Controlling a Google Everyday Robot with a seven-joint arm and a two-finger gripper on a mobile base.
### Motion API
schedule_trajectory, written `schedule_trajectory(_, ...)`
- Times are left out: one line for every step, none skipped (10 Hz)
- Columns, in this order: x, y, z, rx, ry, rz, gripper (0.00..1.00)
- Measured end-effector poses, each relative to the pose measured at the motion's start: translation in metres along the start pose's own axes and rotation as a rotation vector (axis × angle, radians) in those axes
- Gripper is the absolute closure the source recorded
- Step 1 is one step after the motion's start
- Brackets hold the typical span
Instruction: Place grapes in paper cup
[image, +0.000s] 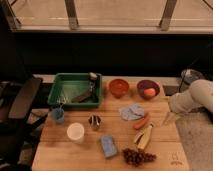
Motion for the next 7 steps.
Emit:
schedule_trajectory(-0.0001, -0.0001, -0.0001, 0.0, 0.0, 0.0, 0.22)
schedule_trajectory(-0.0001, -0.0001, -0.0001, 0.0, 0.0, 0.0, 0.22)
schedule_trajectory(0.0, 0.0001, 0.0, 0.0, 0.0, 0.0, 0.22)
schedule_trajectory(-0.0001, 0.0, 0.0, 0.0, 0.0, 0.0, 0.22)
schedule_trajectory(-0.0005, -0.0005, -0.0006, -0.001, -0.002, -0.003, 0.22)
schedule_trajectory(-0.0006, 0.0008, 0.0003, -0.005, 0.001, -0.008, 0.22)
schedule_trajectory(-0.0046, 0.0076, 0.0047, -0.02, 0.017, -0.055, 0.22)
